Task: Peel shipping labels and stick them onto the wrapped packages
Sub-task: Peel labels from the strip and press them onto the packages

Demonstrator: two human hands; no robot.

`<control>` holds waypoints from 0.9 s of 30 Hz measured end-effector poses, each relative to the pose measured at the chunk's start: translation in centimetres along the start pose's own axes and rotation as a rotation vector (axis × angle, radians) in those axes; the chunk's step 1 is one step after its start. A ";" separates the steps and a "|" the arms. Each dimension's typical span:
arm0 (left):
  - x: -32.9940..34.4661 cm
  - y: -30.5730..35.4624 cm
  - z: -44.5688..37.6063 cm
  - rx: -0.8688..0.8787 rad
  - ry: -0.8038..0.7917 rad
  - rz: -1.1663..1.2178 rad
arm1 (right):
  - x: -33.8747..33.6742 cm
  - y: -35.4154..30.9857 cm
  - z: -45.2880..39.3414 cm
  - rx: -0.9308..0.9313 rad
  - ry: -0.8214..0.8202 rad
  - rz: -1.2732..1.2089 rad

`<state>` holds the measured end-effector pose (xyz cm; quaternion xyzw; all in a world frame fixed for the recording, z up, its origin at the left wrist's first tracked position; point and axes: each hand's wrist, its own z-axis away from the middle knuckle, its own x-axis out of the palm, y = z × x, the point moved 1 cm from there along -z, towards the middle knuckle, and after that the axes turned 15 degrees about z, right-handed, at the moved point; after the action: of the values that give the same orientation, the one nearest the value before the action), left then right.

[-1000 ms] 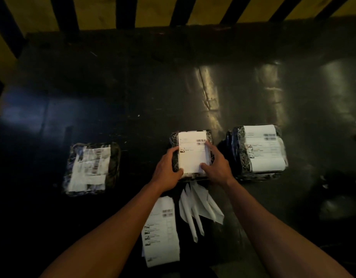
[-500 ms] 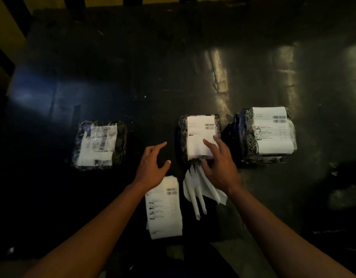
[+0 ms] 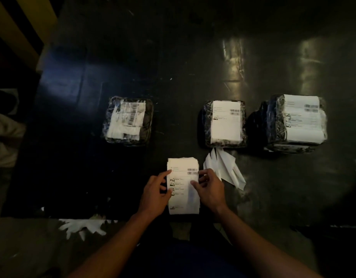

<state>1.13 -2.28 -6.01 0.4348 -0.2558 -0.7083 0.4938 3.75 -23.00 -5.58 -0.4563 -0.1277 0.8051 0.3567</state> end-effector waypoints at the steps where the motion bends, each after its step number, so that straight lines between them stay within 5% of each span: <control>1: 0.2 0.1 -0.1 0.010 -0.004 0.008 | 0.2 -0.1 -0.4 0.014 0.005 -0.009; 10: 0.8 -0.2 -0.8 -0.023 -0.043 -0.043 | 0.0 -0.8 -1.3 0.123 0.013 -0.020; 27: 0.6 -0.4 -1.0 -0.014 -0.082 -0.024 | -0.4 0.1 -1.6 -0.027 -0.014 -0.086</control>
<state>1.70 -2.64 -7.07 0.4050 -0.2657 -0.7333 0.4772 5.20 -23.55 -6.25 -0.4494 -0.1607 0.7904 0.3840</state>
